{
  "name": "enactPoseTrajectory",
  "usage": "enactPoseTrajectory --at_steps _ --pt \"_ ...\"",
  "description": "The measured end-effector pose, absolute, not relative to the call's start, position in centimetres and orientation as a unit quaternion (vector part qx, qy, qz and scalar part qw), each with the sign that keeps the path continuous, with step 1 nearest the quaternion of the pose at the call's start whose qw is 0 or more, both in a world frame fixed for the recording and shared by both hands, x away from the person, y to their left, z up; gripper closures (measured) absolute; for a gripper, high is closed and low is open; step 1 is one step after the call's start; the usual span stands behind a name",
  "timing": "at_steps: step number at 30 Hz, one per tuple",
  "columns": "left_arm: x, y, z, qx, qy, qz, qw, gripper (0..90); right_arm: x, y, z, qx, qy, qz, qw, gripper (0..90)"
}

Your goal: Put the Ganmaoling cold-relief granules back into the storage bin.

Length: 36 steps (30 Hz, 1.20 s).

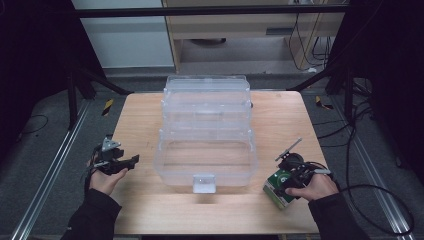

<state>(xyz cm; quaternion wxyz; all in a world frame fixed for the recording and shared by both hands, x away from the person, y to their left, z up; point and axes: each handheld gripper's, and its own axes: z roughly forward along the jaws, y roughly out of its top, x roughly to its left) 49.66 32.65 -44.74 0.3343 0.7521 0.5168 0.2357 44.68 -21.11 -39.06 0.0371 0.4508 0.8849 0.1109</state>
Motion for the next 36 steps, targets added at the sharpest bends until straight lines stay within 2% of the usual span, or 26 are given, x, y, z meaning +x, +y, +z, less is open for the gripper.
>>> enactPoseTrajectory --at_steps 36 --pt "49.7 32.6 -44.9 0.754 0.518 0.234 0.330 32.2 46.2 -20.6 -31.5 0.424 0.889 0.143 0.094 17.5"
